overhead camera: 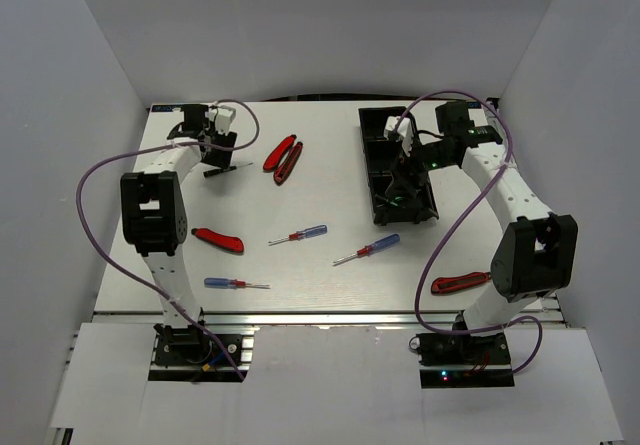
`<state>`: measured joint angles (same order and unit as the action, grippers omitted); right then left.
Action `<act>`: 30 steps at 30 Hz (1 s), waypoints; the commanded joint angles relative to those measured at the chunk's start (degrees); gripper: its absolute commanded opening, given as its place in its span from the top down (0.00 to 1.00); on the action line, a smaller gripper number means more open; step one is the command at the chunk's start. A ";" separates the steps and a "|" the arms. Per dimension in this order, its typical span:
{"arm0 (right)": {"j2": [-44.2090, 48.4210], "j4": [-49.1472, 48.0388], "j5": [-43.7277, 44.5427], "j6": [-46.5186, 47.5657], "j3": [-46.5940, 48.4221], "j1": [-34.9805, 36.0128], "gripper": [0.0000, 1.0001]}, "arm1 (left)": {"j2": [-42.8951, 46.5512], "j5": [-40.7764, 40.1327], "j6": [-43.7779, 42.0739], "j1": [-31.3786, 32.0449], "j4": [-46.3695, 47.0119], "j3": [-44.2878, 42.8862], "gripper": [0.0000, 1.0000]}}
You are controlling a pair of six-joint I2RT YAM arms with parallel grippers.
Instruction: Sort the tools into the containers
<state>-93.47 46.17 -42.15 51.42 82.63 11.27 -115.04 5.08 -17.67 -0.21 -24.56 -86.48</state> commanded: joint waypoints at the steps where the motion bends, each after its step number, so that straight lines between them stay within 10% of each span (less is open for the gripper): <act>1: 1.89 0.49 -0.65 0.35 -0.02 -0.02 0.11 | -3.07 -0.34 -2.28 0.30 0.82 -4.04 0.32; 16: 1.01 0.06 1.63 -1.41 1.57 -0.02 0.11 | -6.25 7.66 -3.33 -3.04 0.92 1.22 0.39; 27: -3.20 -1.35 -0.82 -4.83 5.51 0.25 0.11 | -2.12 6.08 5.88 -3.92 -3.12 6.14 1.00; 30: -4.87 -1.26 -2.67 -7.03 6.84 1.04 0.11 | -0.63 6.87 10.19 -3.92 -3.92 6.41 1.00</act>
<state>-96.99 45.98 -41.65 47.20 86.56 11.66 -119.11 12.49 -13.06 -3.57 -20.51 -82.61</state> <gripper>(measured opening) 0.895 0.201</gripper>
